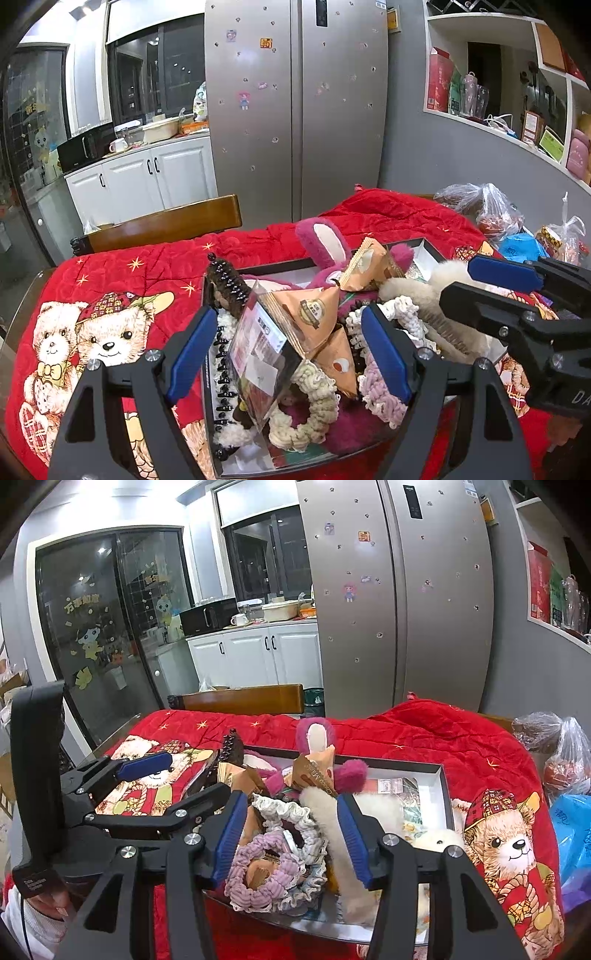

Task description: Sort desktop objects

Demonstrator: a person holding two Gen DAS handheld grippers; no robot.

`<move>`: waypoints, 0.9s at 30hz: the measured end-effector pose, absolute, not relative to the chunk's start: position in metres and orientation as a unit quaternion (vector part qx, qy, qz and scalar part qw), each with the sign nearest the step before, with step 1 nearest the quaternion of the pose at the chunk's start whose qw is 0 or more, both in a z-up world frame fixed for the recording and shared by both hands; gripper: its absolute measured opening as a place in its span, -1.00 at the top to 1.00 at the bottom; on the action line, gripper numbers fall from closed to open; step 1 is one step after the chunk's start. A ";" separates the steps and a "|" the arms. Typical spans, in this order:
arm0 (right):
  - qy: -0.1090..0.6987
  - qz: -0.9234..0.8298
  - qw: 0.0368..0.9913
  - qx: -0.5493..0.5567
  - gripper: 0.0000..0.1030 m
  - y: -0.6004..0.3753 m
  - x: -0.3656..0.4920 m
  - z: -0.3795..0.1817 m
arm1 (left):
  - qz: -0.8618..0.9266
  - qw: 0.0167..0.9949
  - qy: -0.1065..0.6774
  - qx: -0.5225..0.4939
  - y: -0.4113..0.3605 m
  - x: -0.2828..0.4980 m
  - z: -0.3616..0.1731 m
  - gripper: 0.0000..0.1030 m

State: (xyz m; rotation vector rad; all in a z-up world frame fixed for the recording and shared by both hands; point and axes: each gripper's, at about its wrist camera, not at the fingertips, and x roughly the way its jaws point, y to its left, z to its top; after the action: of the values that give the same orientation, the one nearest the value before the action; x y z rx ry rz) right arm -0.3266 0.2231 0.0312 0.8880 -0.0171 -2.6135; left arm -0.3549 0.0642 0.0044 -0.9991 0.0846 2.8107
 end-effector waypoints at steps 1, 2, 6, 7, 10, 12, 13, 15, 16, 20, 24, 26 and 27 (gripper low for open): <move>-0.006 -0.929 0.189 0.317 -0.06 0.223 -0.327 0.031 | 0.939 0.079 0.030 -0.334 0.065 -0.355 0.004 -0.58; -0.005 -0.930 0.188 0.317 -0.06 0.223 -0.327 0.031 | 0.938 0.079 0.033 -0.335 0.066 -0.355 0.003 -0.58; -0.004 -0.930 0.188 0.317 -0.07 0.224 -0.326 0.031 | 0.937 0.080 0.039 -0.337 0.069 -0.356 0.001 -0.58; -0.004 -0.930 0.187 0.317 -0.06 0.224 -0.327 0.031 | 0.936 0.081 0.040 -0.339 0.070 -0.356 0.000 -0.58; -0.002 -0.929 0.189 0.317 -0.06 0.223 -0.327 0.031 | 0.937 0.079 0.042 -0.338 0.070 -0.355 0.000 -0.58; -0.002 -0.929 0.190 0.317 -0.07 0.223 -0.326 0.032 | 0.937 0.079 0.041 -0.339 0.068 -0.354 0.003 -0.58; -0.001 -0.929 0.190 0.317 -0.07 0.224 -0.326 0.032 | 0.937 0.081 0.039 -0.338 0.068 -0.353 0.004 -0.58; 0.003 -0.931 0.185 0.315 -0.07 0.223 -0.324 0.034 | 0.937 0.082 0.034 -0.339 0.065 -0.349 0.008 -0.58; 0.007 -0.933 0.180 0.313 -0.08 0.223 -0.322 0.037 | 0.936 0.081 0.031 -0.340 0.064 -0.345 0.011 -0.58; 0.005 -0.938 0.174 0.301 -0.21 0.221 -0.308 0.053 | 0.939 0.075 0.027 -0.335 0.063 -0.326 0.024 -0.77; 0.010 -0.946 0.173 0.275 -0.33 0.214 -0.279 0.074 | 0.944 0.070 0.033 -0.319 0.064 -0.294 0.042 -0.81; 0.019 -0.949 0.165 0.267 -0.37 0.210 -0.260 0.084 | 0.947 0.068 0.034 -0.311 0.064 -0.278 0.053 -0.82; 0.021 -0.950 0.162 0.264 -0.39 0.209 -0.252 0.089 | 0.950 0.067 0.034 -0.303 0.063 -0.263 0.061 -0.85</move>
State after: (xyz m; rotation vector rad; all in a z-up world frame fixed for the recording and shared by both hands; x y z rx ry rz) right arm -0.2523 0.2090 0.0890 0.7548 0.0607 -2.7124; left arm -0.2635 0.0626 0.0609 -0.9139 0.1025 2.8639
